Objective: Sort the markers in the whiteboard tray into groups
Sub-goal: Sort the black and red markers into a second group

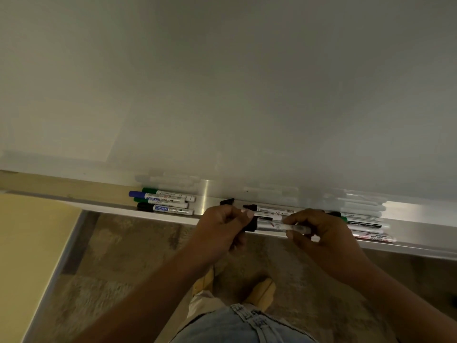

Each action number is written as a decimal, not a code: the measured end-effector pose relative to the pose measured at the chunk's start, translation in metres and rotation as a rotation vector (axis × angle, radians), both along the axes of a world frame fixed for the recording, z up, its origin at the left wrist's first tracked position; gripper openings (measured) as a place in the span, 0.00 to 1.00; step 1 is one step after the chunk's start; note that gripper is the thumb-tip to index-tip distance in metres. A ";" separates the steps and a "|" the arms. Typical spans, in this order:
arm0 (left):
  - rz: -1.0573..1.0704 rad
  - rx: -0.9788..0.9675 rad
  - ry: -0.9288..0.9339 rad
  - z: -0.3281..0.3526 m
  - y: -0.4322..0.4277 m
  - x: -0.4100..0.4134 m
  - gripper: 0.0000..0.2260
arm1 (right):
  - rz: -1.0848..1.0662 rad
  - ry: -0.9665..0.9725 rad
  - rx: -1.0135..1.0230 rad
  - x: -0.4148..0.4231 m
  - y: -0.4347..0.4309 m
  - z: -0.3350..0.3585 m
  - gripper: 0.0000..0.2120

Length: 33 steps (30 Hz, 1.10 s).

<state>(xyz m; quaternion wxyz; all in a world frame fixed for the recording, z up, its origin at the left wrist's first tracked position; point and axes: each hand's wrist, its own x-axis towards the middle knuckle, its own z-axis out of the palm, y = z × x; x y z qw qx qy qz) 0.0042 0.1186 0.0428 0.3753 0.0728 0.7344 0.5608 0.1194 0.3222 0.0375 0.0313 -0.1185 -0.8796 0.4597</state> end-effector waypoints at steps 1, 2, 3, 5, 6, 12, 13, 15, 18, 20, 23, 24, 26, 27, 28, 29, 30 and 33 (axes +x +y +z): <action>0.009 0.002 -0.021 -0.007 0.001 0.000 0.10 | 0.000 0.012 0.070 0.001 0.002 -0.010 0.16; 0.014 0.007 -0.037 -0.013 0.003 -0.001 0.08 | -0.001 0.039 0.167 0.001 0.004 -0.019 0.15; 0.018 0.013 -0.043 -0.019 0.005 -0.002 0.07 | -0.002 0.077 0.294 0.000 0.006 -0.028 0.14; 0.046 0.011 -0.021 -0.028 0.008 -0.005 0.06 | -0.021 0.157 0.521 -0.002 0.010 -0.044 0.12; 0.069 -0.003 0.011 -0.033 0.008 -0.008 0.05 | -0.041 0.177 0.583 -0.004 0.012 -0.051 0.12; 0.027 -0.353 0.371 -0.057 -0.019 -0.032 0.03 | -0.042 0.182 0.692 -0.011 0.012 -0.077 0.06; 0.002 -0.403 0.414 -0.061 -0.024 -0.034 0.04 | -0.040 0.168 0.688 -0.013 0.011 -0.080 0.05; -0.020 -0.442 0.452 -0.067 -0.032 -0.036 0.04 | -0.043 0.134 0.677 -0.016 0.009 -0.084 0.05; -0.039 -0.451 0.495 -0.069 -0.037 -0.034 0.05 | -0.048 0.084 0.650 -0.017 0.008 -0.088 0.06; -0.055 -0.462 0.536 -0.069 -0.037 -0.033 0.06 | -0.065 0.056 0.633 -0.014 0.006 -0.089 0.06; -0.058 -0.476 0.580 -0.069 -0.035 -0.032 0.07 | -0.090 0.013 0.650 -0.003 0.007 -0.089 0.08; -0.063 -0.481 0.594 -0.070 -0.034 -0.032 0.08 | -0.088 -0.009 0.661 0.000 0.007 -0.088 0.09; -0.100 -0.506 0.636 -0.070 -0.033 -0.033 0.10 | -0.069 -0.055 0.662 0.004 0.009 -0.088 0.11; -0.127 -0.522 0.658 -0.071 -0.032 -0.033 0.12 | -0.055 -0.080 0.653 0.005 0.010 -0.088 0.12; -0.153 -0.537 0.678 -0.071 -0.031 -0.033 0.13 | -0.037 -0.105 0.649 0.004 0.011 -0.087 0.13; -0.177 -0.551 0.694 -0.072 -0.030 -0.034 0.14 | -0.020 -0.128 0.656 0.003 0.012 -0.086 0.14; -0.198 -0.566 0.709 -0.072 -0.029 -0.034 0.15 | -0.005 -0.146 0.669 0.002 0.012 -0.084 0.14; -0.249 -0.614 0.729 -0.074 -0.025 -0.036 0.15 | 0.019 -0.166 0.705 -0.002 0.013 -0.080 0.12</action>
